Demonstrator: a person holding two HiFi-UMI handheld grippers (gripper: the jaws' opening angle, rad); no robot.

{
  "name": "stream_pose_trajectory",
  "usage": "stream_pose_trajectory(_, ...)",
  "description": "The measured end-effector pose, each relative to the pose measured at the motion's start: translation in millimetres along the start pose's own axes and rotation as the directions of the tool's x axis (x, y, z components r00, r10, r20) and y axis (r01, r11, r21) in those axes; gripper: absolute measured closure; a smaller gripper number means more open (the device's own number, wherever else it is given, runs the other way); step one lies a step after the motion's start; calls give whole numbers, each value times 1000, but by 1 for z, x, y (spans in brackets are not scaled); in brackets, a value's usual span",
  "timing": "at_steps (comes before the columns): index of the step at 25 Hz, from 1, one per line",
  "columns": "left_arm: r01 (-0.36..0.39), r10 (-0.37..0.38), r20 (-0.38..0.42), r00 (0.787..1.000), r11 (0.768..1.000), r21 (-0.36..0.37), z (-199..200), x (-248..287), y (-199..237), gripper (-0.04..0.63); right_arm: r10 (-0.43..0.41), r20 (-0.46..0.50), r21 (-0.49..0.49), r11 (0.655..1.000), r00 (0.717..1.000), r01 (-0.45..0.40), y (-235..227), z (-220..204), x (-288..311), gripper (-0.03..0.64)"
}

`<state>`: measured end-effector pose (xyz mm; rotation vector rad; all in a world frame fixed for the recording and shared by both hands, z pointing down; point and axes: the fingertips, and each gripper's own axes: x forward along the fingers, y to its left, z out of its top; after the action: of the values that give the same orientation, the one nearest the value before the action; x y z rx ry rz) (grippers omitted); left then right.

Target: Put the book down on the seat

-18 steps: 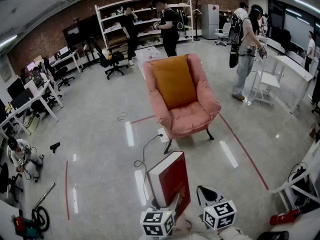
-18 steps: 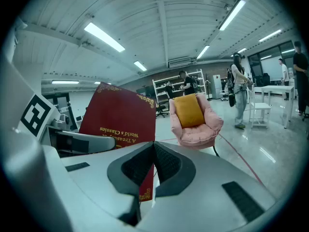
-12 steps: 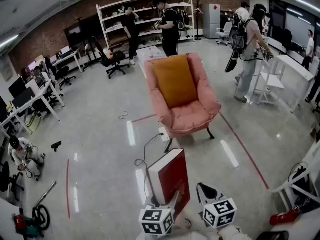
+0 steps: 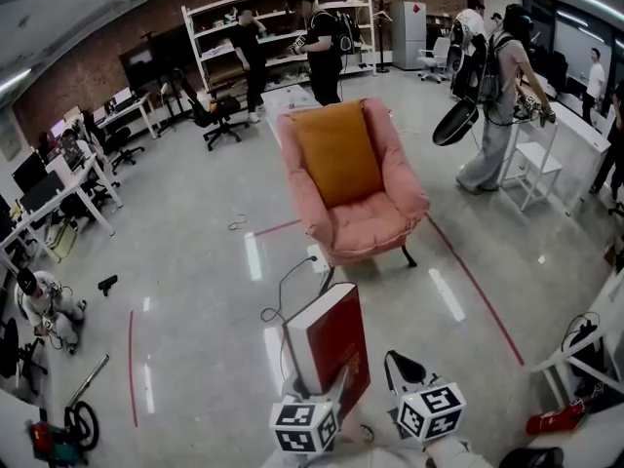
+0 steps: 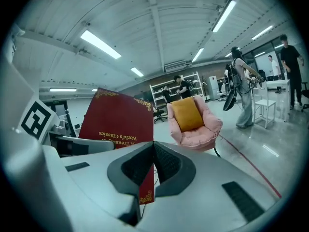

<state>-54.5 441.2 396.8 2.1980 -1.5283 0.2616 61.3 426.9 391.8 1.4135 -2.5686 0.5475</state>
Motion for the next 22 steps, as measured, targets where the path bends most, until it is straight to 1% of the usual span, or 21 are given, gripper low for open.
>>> stream_pose_trajectory(7, 8, -9, -26, 1000, 1000, -16, 6, 29, 17, 341, -7, -24, 12, 1000, 1000, 8, -11, 5, 30, 612)
stream_pose_trajectory(12, 24, -24, -32, 999, 1000, -17, 28, 54, 30, 341, -21, -40, 10, 1000, 999, 21, -19, 18, 56, 612)
stream_pose_trajectory(22, 43, -44, -41, 998, 999, -10, 67, 131, 61, 341, -41, -53, 16, 999, 998, 42, -60, 46, 126, 612)
